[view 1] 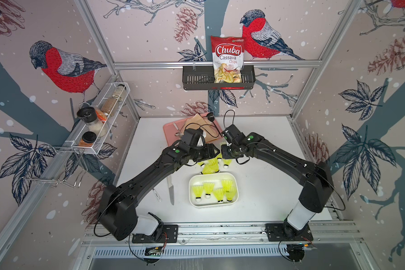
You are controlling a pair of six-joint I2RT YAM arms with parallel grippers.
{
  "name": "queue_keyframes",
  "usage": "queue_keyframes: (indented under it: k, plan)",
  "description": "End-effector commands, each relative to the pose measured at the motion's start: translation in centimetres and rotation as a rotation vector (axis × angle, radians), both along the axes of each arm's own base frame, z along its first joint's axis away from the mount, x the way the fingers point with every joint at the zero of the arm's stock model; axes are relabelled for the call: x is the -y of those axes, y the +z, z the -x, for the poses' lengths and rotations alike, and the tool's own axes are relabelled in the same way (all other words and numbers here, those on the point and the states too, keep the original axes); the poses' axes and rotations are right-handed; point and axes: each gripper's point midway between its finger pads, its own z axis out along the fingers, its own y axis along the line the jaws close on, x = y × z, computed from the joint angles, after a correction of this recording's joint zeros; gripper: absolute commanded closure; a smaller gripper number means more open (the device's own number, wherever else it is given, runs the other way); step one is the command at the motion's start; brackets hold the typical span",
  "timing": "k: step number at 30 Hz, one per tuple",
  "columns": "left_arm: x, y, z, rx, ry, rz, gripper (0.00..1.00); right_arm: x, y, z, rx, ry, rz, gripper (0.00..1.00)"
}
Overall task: Put the shuttlecocks into the storage box
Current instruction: Pick up the shuttlecock at the center of the board, then place the shuttlecock in the storage box.
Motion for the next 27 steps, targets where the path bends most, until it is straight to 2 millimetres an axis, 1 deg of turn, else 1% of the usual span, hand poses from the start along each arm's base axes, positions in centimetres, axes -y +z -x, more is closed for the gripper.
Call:
queue_keyframes:
  k: [1, 2, 3, 6, 9, 12, 16, 20, 24, 27]
  plan:
    - [-2.1, -0.7, 3.2, -0.015, -0.039, -0.055, 0.32, -0.6, -0.2, 3.3, -0.026, -0.064, 0.007, 0.82]
    - [-2.9, -0.9, 4.1, -0.014, -0.039, -0.071, 0.32, -1.3, -0.5, 4.7, -0.033, -0.053, 0.009, 0.82]
    - [-3.7, -1.6, 5.1, -0.028, -0.039, -0.087, 0.32, -1.8, -0.9, 6.1, -0.044, -0.047, 0.011, 0.82]
    - [-5.5, -2.3, 7.7, -0.047, -0.031, -0.102, 0.32, -3.0, -2.1, 9.4, -0.079, -0.033, 0.007, 0.82]
    - [-7.4, -3.1, 10.0, -0.067, 0.003, -0.109, 0.32, -4.3, -2.9, 12.1, -0.1, -0.014, 0.005, 0.82]
    - [-8.8, -3.7, 11.9, -0.086, 0.029, -0.102, 0.32, -5.3, -3.8, 14.2, -0.113, 0.007, 0.01, 0.82]
    - [-10.1, -4.5, 14.0, -0.107, 0.044, -0.095, 0.33, -5.9, -5.5, 15.7, -0.135, 0.009, 0.012, 0.82]
    - [-10.9, -5.3, 15.4, -0.131, 0.041, -0.103, 0.33, -6.4, -6.6, 16.3, -0.153, 0.002, 0.002, 0.82]
    - [-11.2, -6.0, 16.4, -0.15, 0.028, -0.104, 0.34, -6.5, -7.8, 16.8, -0.168, 0.006, 0.028, 0.82]
    - [-11.3, -6.5, 16.7, -0.16, 0.02, -0.109, 0.34, -6.6, -8.5, 17.2, -0.179, 0.009, 0.035, 0.82]
